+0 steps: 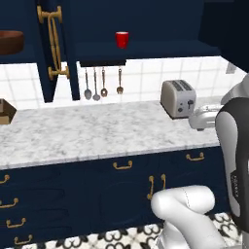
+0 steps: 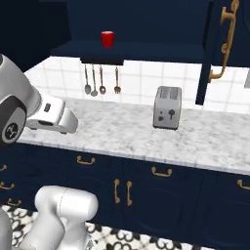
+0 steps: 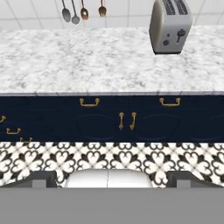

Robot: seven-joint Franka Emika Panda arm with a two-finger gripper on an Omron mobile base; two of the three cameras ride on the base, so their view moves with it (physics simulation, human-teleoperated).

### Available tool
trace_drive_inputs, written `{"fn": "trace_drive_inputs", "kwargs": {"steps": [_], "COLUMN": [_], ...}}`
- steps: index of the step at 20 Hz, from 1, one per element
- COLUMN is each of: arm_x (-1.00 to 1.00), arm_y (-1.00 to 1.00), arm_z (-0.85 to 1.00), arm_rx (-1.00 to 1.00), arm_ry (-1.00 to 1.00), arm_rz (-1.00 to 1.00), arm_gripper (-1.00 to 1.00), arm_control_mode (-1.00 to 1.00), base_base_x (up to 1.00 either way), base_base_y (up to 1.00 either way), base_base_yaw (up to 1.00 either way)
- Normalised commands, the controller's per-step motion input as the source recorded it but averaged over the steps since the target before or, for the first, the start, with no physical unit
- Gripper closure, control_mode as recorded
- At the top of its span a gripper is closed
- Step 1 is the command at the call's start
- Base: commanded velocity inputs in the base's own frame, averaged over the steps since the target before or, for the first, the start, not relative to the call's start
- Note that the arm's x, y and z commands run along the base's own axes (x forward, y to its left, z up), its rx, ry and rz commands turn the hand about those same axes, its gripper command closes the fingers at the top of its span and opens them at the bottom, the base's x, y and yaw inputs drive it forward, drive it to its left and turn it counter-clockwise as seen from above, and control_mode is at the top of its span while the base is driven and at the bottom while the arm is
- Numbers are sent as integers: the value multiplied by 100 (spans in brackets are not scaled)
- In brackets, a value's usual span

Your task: Gather all objects into one cabinet and sort the glasses and bowls to opposite sides.

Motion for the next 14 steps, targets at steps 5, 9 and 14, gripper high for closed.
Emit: {"fn": "trace_drive_inputs", "kwargs": {"steps": [5, 9, 14], "arm_x": [0, 0, 0], "arm_y": [0, 0, 0], "arm_z": [0, 0, 0], "arm_rx": [0, 0, 0], "arm_ry": [0, 0, 0], "arm_rz": [0, 0, 0], "arm_gripper": [-100, -100, -100], "arm_control_mode": [100, 100, 100], "base_base_x": [57, 55, 51], "base_base_y": [2, 1, 18], "base_base_yaw": [15, 0, -10]}}
